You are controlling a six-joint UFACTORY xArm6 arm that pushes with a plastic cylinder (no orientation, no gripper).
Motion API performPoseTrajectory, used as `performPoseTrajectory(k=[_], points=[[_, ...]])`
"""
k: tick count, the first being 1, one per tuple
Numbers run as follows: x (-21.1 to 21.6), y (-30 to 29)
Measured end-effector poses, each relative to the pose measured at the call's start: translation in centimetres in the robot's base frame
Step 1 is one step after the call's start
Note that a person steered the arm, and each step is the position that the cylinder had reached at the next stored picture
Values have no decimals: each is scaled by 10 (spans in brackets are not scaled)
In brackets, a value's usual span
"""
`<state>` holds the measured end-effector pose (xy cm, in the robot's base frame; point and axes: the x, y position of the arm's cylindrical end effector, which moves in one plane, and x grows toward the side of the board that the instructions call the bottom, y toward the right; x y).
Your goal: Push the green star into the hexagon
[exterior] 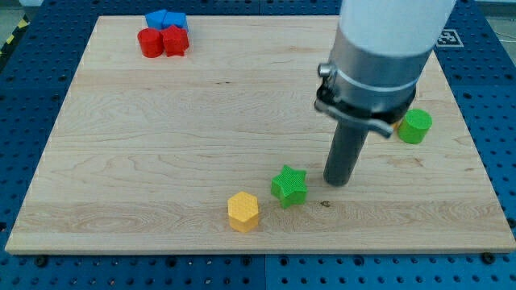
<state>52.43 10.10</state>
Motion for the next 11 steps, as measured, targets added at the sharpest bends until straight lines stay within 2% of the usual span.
performPoseTrajectory(k=[1, 4, 8, 11], points=[[-17, -10], [41, -39], [13, -35], [5, -63]])
